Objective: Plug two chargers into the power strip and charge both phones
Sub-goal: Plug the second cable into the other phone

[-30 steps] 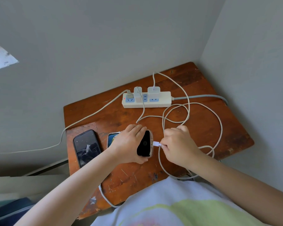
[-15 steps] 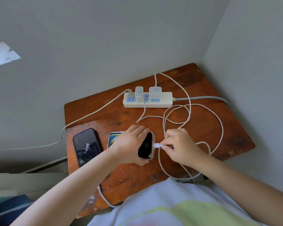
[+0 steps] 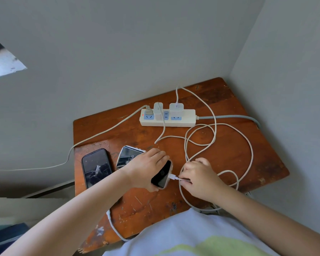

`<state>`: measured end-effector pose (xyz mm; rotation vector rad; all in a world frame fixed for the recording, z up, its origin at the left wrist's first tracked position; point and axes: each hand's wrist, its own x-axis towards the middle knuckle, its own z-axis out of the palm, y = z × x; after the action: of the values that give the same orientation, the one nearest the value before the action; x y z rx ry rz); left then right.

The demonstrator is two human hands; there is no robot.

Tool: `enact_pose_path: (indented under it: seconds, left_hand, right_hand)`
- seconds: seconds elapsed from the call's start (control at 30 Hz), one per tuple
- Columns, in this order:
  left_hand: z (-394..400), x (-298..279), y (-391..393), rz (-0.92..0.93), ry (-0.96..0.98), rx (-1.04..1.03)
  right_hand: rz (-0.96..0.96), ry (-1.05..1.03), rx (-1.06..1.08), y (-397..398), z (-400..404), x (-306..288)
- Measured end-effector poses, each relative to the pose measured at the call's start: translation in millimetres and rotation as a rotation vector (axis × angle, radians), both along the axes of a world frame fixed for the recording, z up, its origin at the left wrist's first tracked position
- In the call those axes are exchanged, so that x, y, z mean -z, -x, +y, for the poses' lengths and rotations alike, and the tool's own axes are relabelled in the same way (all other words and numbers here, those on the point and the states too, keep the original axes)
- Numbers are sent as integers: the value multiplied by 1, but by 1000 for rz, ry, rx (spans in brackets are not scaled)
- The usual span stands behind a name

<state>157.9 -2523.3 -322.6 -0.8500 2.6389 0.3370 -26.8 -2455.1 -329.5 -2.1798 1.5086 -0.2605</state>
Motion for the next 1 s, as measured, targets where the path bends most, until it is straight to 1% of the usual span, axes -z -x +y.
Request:
enact_pose_path:
  seconds: [0.13, 0.27, 0.37, 0.47, 0.67, 0.9, 1.0]
  left_hand:
    - [-11, 5, -8, -134, -15, 76]
    - [-19, 9, -13, -222, -34, 164]
    - [-23, 12, -16, -260, -27, 190]
    - [-27, 14, -20, -268, -34, 173]
    - [-28, 15, -19, -303, -59, 216]
    - [-23, 12, -20, -343, -44, 291]
    - [-19, 12, -23, -337, -31, 293]
  right_hand:
    - [164, -123, 5, 13, -6, 6]
    - [241, -236, -48, 22, -9, 9]
    - [217, -274, -77, 23, -5, 10]
    - [180, -288, -92, 24, -2, 10]
    - [140, -265, -138, 16, 1, 13]
    - [170, -287, -142, 9, 7, 15]
    - [112, -250, -119, 9, 6, 15]
